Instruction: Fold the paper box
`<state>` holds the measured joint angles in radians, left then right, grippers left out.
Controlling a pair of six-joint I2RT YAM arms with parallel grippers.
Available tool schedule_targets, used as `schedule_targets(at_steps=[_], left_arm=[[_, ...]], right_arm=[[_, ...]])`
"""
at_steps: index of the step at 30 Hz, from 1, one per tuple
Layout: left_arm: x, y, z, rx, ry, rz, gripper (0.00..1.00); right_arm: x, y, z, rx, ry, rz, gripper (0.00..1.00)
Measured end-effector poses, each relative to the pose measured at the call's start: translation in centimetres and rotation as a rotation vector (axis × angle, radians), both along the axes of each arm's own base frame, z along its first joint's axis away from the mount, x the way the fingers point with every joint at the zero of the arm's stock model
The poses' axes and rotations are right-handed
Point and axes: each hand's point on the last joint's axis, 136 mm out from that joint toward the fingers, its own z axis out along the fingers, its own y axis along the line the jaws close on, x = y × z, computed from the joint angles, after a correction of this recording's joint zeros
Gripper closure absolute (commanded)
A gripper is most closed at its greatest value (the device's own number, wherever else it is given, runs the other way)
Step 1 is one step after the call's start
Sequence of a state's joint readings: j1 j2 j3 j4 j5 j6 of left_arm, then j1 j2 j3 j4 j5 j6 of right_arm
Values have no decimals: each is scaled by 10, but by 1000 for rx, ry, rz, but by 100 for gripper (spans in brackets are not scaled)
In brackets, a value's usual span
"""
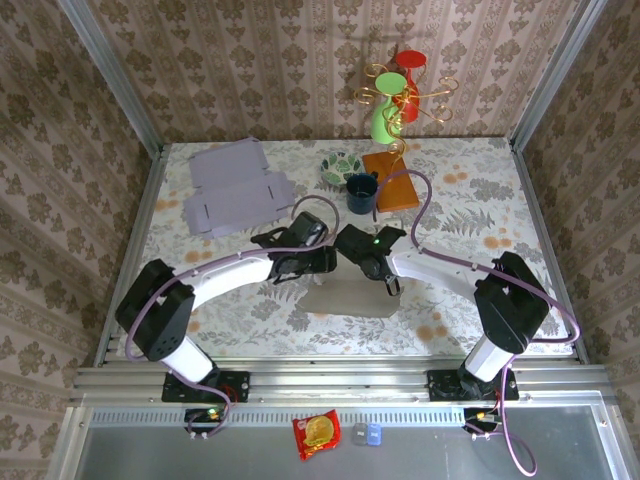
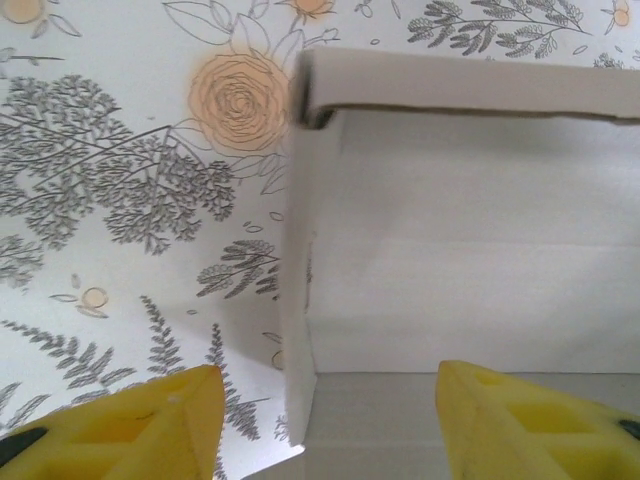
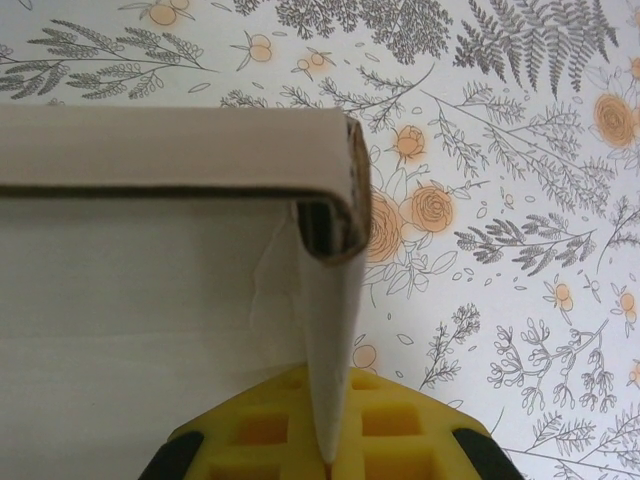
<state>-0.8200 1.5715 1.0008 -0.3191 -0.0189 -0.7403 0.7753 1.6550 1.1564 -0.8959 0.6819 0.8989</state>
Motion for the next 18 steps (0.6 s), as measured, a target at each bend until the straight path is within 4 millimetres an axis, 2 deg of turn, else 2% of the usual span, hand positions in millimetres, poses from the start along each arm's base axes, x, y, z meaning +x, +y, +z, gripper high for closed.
schedule_targets(at_steps=[3,8,13,18], left_arm=[[5,10,15,-19,-16,26,44],[15,30,47,-49,-49,81,46],[28,61,81,-76,-82,164,48],[25,79,90,-81,-61,190,51]], right_arm=[[1,-8,-6,17,20,-47,100],[-2,-35,-27,54,111,-203,100],[-15,-59,-47,141,204,-398,100],[-31,-72,-53,223,267,-605,100]])
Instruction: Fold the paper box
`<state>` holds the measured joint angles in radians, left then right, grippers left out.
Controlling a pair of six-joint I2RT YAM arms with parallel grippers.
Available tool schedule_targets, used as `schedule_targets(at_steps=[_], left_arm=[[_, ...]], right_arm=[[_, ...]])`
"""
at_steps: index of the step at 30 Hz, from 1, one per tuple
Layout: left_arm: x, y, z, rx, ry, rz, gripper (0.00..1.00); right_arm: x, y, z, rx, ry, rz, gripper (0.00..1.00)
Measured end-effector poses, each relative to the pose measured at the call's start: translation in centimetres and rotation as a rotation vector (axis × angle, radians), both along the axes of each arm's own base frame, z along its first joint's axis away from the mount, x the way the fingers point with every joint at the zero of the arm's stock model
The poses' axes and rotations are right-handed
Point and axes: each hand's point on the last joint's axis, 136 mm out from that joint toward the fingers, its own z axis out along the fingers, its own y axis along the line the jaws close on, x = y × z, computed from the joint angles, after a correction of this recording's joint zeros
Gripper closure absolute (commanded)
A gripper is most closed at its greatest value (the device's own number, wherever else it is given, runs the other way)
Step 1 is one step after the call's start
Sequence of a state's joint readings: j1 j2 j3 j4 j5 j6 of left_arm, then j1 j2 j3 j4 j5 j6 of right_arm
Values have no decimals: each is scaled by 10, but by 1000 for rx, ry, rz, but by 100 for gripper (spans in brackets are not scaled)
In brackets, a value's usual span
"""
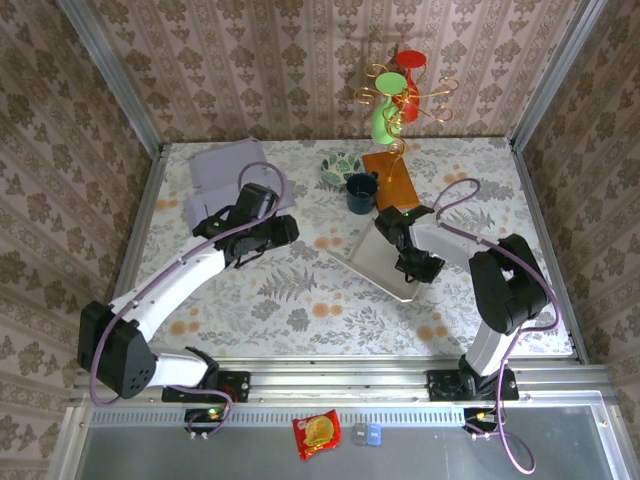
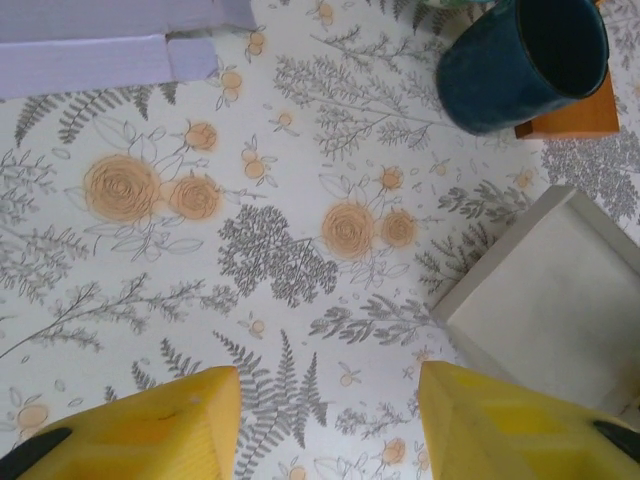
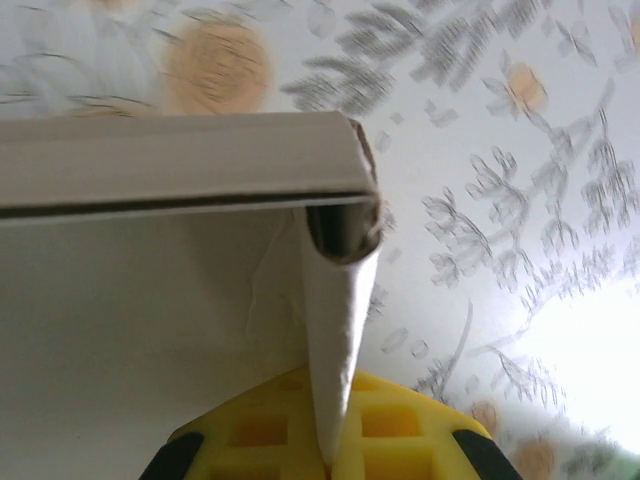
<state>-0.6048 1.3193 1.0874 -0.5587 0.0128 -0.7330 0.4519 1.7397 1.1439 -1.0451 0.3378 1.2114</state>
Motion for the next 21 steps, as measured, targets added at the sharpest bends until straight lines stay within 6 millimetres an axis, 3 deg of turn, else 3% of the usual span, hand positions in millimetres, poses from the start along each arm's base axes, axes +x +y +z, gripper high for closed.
schedule_targets(at_steps=[3,8,12,21], left_arm=[[-10,-3,-6,-18,35,-30,54],[-37,-9,-39,-18,135,-92,56],[-54,-31,-50,-29,174,-171,57],[-70,-77,-76,-50,215,-305,58]], right_arm=[[-5,0,-1,24,53,-121,100],[-15,15,-8,102,123,-316,100],[-28,30,-14,171,176,-448,100],[-51,54,-30,266,262,-646,100]])
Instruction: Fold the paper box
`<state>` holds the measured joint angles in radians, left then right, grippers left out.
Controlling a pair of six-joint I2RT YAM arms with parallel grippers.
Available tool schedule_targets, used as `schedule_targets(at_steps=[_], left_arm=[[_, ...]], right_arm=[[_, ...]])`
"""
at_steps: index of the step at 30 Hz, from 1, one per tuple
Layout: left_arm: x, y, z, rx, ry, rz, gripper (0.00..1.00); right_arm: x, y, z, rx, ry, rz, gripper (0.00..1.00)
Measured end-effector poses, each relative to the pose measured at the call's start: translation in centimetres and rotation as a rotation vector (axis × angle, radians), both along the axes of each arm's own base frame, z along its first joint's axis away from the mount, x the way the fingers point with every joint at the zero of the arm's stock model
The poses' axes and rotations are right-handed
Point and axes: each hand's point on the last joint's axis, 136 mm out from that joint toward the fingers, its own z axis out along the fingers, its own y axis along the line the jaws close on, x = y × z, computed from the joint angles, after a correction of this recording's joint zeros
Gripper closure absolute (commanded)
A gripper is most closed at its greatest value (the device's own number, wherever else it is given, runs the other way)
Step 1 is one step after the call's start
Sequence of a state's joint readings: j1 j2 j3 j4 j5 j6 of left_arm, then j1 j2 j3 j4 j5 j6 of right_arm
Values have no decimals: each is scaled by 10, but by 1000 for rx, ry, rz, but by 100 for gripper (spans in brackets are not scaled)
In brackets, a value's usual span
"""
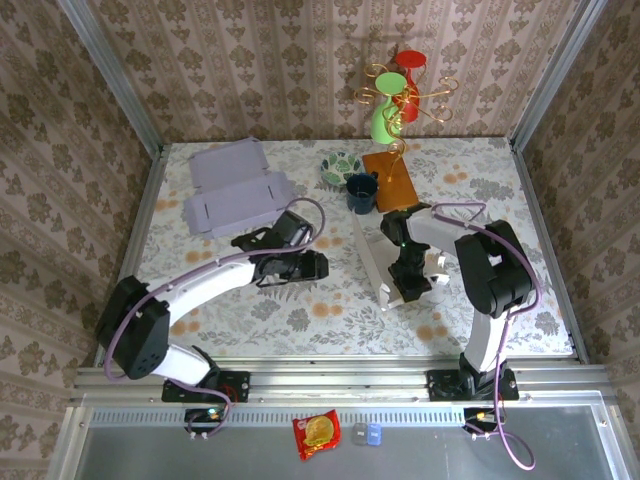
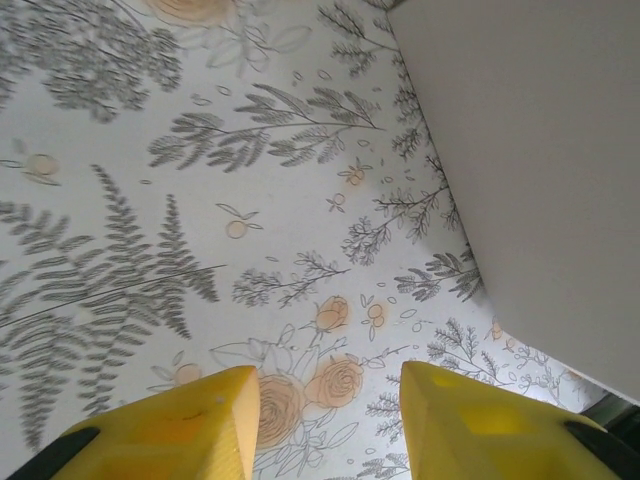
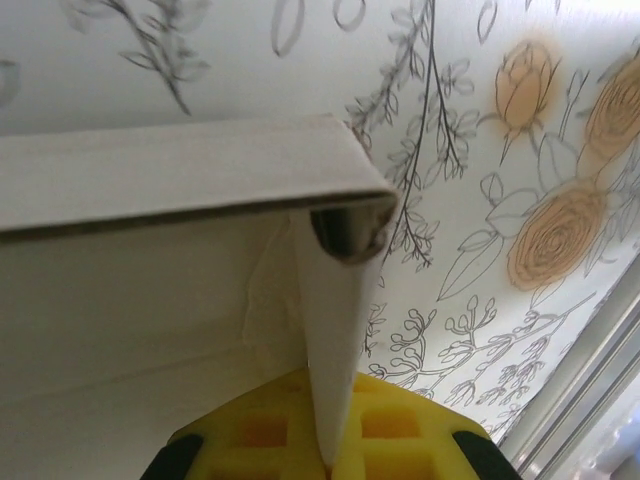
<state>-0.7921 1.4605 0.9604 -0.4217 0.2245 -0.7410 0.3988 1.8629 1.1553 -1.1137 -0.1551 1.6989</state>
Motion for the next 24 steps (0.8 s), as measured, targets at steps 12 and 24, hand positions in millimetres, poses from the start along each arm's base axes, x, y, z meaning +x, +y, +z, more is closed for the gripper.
schedule_targets(at_steps=[12,24], left_arm=[[2,-22,-15,-38,16,-40,57],[7,-33,-16,-69,14,-54,57]], right_arm=[[-17,28,-2,110,-50,-118,53],[26,4,94,145,-538,52,42]])
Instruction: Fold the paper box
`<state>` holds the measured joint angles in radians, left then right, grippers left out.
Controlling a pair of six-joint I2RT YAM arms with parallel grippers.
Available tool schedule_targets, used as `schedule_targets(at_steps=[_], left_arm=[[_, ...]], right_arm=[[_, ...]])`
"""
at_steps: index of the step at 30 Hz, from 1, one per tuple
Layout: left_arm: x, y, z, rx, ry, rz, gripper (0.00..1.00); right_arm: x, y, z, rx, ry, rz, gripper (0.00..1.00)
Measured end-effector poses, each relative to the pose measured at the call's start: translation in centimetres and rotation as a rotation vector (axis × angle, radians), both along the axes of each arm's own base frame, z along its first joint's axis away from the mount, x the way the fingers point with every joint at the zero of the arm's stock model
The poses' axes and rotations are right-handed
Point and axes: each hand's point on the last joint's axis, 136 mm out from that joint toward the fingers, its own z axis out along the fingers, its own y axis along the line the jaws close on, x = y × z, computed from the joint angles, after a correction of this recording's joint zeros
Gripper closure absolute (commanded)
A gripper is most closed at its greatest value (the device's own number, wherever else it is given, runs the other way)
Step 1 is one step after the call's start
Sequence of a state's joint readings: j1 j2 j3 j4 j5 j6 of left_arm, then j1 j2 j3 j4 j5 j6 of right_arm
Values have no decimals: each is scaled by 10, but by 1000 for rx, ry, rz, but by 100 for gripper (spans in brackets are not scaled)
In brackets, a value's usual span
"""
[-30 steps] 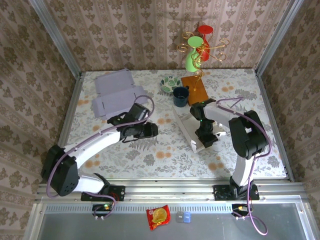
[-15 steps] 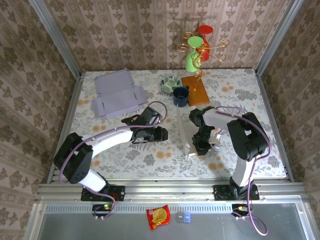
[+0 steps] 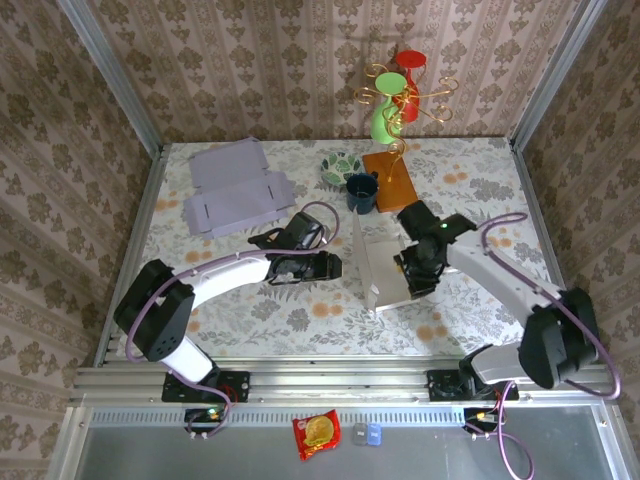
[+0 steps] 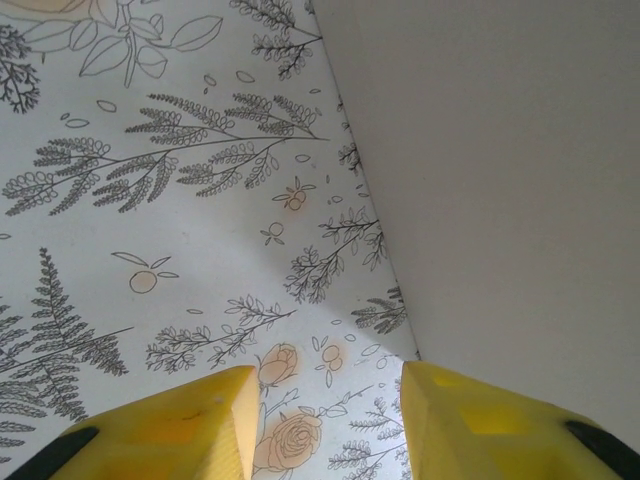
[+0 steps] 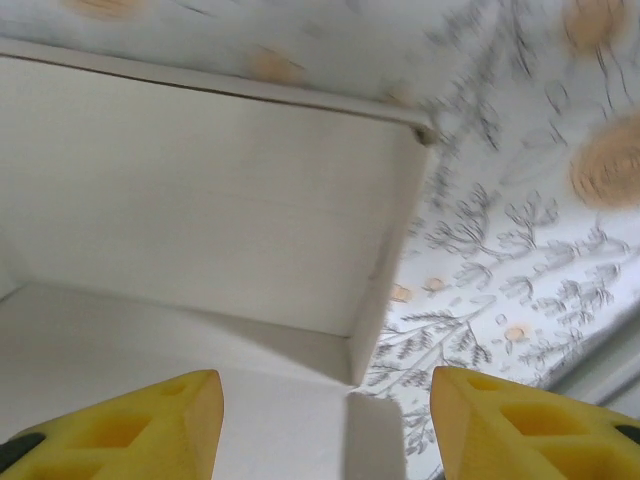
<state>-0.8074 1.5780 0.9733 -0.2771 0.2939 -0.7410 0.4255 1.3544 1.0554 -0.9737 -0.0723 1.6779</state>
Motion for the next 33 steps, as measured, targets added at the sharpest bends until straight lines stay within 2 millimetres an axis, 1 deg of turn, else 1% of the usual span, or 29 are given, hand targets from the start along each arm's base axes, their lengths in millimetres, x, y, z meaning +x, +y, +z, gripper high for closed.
schedule_targets(at_steps=[1,4,6,8,10,12,13,16,19,21,24,28,31,33], left_arm=[[1,-1,1,-4,-3,-1,58],[5,-7,5,-20,-12,-4,58],[8,-10,7,-30,-20,-4,58],[10,-12,9,-38,-28,-4,58],[11,-13,9,-40,-31,-4,58],[11,-13,9,-41,-33,-3,58],[11,-13,10,-41,-33,-3,58],[13,-12,10,-39,-39,2,57],[15,-11,13,-39,-49,8,56],[16,-11,20,-49,-66,9,56],[17,-9,40,-79,-112,12,55],[18,-4,72,-127,-187,14,55],[17,3,90,-147,-229,20,55],[15,8,97,-152,-246,25,55]], right_arm=[[8,-5,12,-19,-64,37,43],[22,-16,37,-73,-211,154,48],[30,-19,45,-109,-294,272,50],[39,-20,45,-139,-363,410,53],[45,-24,38,-173,-386,532,56],[52,-30,24,-216,-373,666,62],[55,-33,16,-235,-354,723,62],[64,-37,-19,-250,-275,884,61],[66,-36,-52,-221,-198,1005,60],[67,-34,-65,-203,-168,1055,60],[74,-33,-74,-189,-150,1092,61],[86,-32,-79,-179,-159,1105,66],[90,-30,-83,-171,-159,1103,69],[91,-29,-86,-164,-160,1104,70]])
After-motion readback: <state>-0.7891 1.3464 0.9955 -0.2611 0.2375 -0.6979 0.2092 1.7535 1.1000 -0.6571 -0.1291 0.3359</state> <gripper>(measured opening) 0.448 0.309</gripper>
